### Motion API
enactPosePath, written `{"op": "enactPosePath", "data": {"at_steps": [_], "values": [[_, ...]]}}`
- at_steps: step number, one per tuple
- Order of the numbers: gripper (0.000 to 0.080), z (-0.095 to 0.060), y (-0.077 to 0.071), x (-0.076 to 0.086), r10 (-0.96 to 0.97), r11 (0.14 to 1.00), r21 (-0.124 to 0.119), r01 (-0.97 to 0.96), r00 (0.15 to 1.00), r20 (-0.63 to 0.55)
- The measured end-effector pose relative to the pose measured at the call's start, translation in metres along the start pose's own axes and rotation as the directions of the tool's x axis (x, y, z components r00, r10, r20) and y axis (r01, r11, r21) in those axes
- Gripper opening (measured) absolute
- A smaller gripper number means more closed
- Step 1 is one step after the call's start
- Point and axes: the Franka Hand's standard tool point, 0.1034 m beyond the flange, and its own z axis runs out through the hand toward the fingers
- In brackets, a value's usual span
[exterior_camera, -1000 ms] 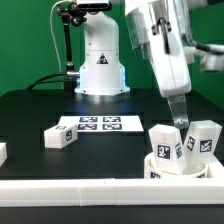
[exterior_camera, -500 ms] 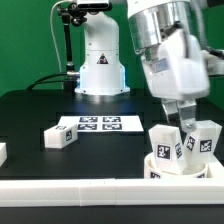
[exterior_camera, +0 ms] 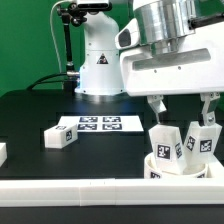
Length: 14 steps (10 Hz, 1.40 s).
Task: Assemble stool
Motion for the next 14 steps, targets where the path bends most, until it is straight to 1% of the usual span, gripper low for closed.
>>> {"op": "enactPosePath", "data": {"at_steps": [1, 2, 4, 7, 8, 9, 10, 11, 12, 14], "values": [[0.0649, -0.0012, 0.0017, 0.0014, -0.076, 0.997, 0.0, 0.076, 0.997, -0.001], [0.0649, -0.0035, 0.0005, 0.0012, -0.133, 0.991, 0.001, 0.133, 0.991, -0.003], [0.0649, -0.0072, -0.0013, 0.0024, -0.3, 0.954, 0.001, 0.3, 0.954, -0.009], [0.0649, -0.0069, -0.0003, 0.0033, -0.487, 0.873, -0.004, 0.487, 0.873, -0.009], [0.0649, -0.0069, -0.0001, 0.0036, -0.572, 0.82, -0.009, 0.572, 0.82, -0.009], [0.0649, -0.0068, -0.0001, 0.0041, -0.7, 0.714, -0.03, 0.699, 0.714, -0.009], [0.0649, -0.0058, 0.0011, 0.0054, -0.811, 0.585, -0.047, 0.81, 0.585, 0.001], [0.0649, -0.0048, 0.002, 0.0056, -0.875, 0.483, -0.061, 0.874, 0.484, 0.017], [0.0649, -0.0038, 0.0025, 0.0048, -0.931, 0.361, -0.077, 0.93, 0.364, 0.035], [0.0649, -0.0037, 0.005, 0.0072, -0.971, 0.228, -0.077, 0.97, 0.233, 0.049]]}}
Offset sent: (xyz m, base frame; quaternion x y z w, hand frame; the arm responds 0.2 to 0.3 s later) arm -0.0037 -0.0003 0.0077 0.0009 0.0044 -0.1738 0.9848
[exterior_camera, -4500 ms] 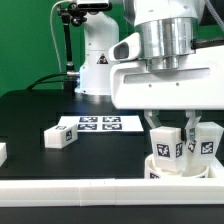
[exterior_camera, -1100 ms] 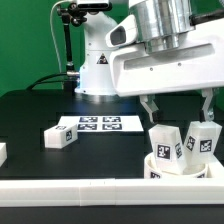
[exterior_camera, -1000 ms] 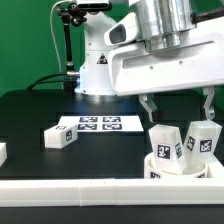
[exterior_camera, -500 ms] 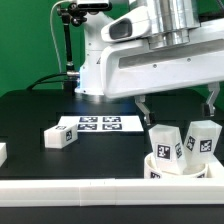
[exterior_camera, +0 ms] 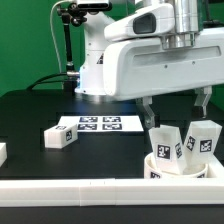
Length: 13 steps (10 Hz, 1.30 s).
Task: Assemble stool
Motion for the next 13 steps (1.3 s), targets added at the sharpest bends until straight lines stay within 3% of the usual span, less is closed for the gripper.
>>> {"op": "enactPosePath", "data": {"at_steps": [4, 7, 12, 13], "values": [[0.0649, 0.007, -0.003, -0.003, -0.268, 0.963, -0.022, 0.269, 0.963, 0.038], [0.0649, 0.018, 0.0, -0.008, -0.31, 0.95, 0.005, 0.311, 0.948, 0.073], [0.0636, 0.023, 0.001, -0.011, -0.296, 0.955, 0.008, 0.297, 0.952, 0.079], [0.0465, 0.023, 0.001, -0.011, -0.296, 0.955, 0.008, 0.296, 0.952, 0.079]]}}
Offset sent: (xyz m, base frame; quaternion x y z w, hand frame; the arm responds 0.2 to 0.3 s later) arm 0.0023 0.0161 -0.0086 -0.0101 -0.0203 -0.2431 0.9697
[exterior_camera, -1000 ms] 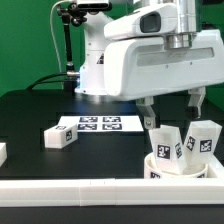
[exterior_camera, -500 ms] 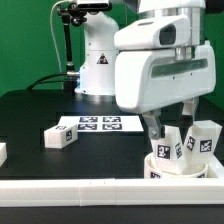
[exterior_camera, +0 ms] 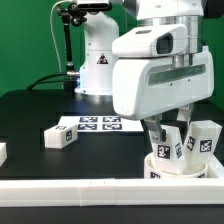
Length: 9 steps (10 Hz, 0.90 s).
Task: Assemble stool
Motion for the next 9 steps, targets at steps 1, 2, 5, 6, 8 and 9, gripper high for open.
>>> {"op": "enactPosePath", "data": {"at_steps": [1, 2, 5, 6, 8, 9], "values": [[0.0335, -0.0002, 0.0002, 0.0002, 0.001, 1.0, -0.001, -0.001, 1.0, -0.001], [0.0335, -0.0002, 0.0002, 0.0003, 0.016, 1.0, -0.001, -0.016, 1.0, -0.001], [0.0335, -0.0002, 0.0001, 0.0004, 0.168, 0.986, 0.001, -0.168, 0.986, -0.002], [0.0335, -0.0002, -0.0001, 0.0004, 0.233, 0.972, 0.001, -0.233, 0.972, -0.002], [0.0337, 0.0002, 0.0007, -0.0005, 0.435, 0.901, 0.005, -0.435, 0.901, -0.005], [0.0337, 0.0003, 0.0004, -0.0003, 0.521, 0.854, 0.009, -0.521, 0.854, -0.005]]}}
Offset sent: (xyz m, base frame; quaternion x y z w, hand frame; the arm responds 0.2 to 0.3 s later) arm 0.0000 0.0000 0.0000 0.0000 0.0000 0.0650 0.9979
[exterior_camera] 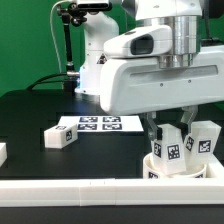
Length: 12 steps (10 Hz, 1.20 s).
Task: Assemble stool
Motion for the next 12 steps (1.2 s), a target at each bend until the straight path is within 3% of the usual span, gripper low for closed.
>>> {"op": "enactPosePath", "data": {"at_steps": [3, 7, 12], "values": [[0.0337, 0.0, 0.0, 0.0, 0.242, 0.97, 0.008, -0.242, 0.97, 0.0], [0.0337, 0.001, -0.007, 0.0, 0.585, 0.811, 0.02, -0.585, 0.811, 0.009], [0.0337, 0.001, -0.01, 0.0, 0.8, 0.599, 0.026, -0.8, 0.599, 0.025]]}}
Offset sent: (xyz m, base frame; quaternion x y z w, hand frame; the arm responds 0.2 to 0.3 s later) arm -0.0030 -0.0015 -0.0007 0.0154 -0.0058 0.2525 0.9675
